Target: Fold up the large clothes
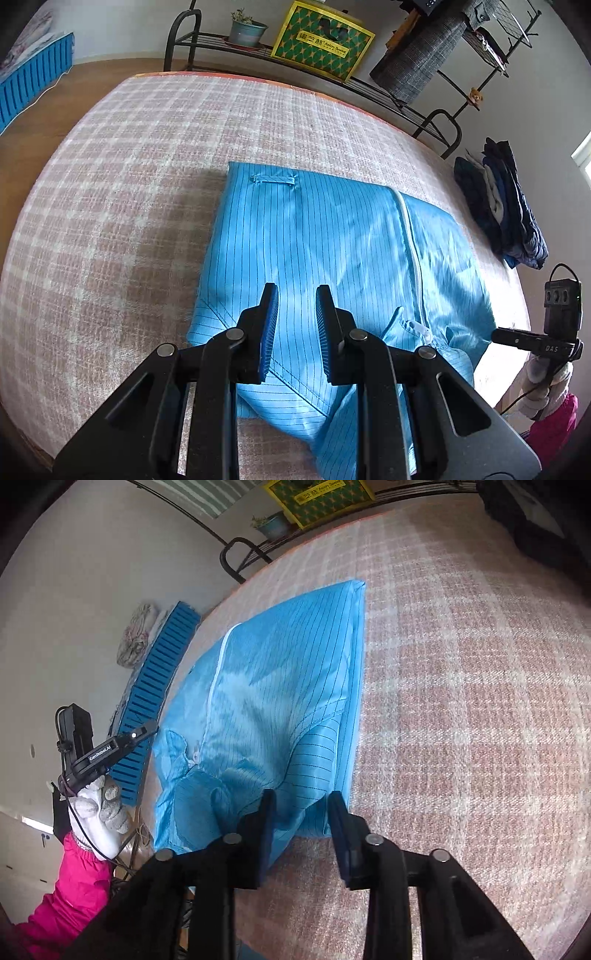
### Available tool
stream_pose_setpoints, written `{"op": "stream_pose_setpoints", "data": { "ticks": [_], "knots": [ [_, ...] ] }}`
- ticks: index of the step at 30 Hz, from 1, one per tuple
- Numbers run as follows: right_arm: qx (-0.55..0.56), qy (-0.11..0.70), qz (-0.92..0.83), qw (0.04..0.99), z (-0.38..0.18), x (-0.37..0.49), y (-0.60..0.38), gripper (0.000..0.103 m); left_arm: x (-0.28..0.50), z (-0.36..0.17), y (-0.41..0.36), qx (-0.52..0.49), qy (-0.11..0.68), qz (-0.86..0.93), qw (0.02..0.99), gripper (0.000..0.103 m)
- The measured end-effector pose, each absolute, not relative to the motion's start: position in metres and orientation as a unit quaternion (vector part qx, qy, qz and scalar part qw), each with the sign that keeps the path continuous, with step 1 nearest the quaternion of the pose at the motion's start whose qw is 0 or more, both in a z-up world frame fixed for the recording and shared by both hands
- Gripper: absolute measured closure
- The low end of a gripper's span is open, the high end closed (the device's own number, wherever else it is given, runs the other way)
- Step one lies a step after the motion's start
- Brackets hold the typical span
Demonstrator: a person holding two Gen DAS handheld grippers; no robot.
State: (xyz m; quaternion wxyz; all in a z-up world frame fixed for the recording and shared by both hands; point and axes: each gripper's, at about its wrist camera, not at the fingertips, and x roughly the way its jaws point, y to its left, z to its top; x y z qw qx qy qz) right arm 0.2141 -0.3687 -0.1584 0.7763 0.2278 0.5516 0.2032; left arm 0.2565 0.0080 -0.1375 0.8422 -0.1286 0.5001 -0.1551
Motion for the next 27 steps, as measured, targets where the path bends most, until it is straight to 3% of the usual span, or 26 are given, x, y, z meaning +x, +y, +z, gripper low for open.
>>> {"op": "stream_pose_setpoints", "data": {
  "ticks": [3,6,11,16,23,27],
  "knots": [
    [0.194,0.524,0.169,0.812,-0.130,0.210,-0.384,0.064,0.257,-0.134,0.009,-0.140,0.495,-0.163,0.842,0.084],
    [0.172,0.442,0.155,0.867,-0.092,0.214,-0.384,0.065,0.265,-0.129,0.007,-0.164,0.483,-0.165,0.844,0.084],
    [0.097,0.377,0.154,0.908,-0.065,0.258,-0.320,0.072,0.293,-0.114,-0.021,-0.157,0.459,-0.169,0.858,0.084],
    [0.084,0.408,0.179,0.891,-0.092,0.319,-0.270,0.076,0.322,-0.114,-0.053,-0.139,0.458,-0.188,0.858,0.084],
    [0.031,0.480,0.160,0.862,-0.157,0.354,-0.253,0.077,0.356,-0.176,-0.064,-0.112,0.516,-0.173,0.832,0.084],
    [0.002,0.491,0.160,0.857,-0.175,0.353,-0.254,0.082,0.351,-0.187,-0.066,-0.097,0.501,-0.177,0.842,0.084]
  ]
}}
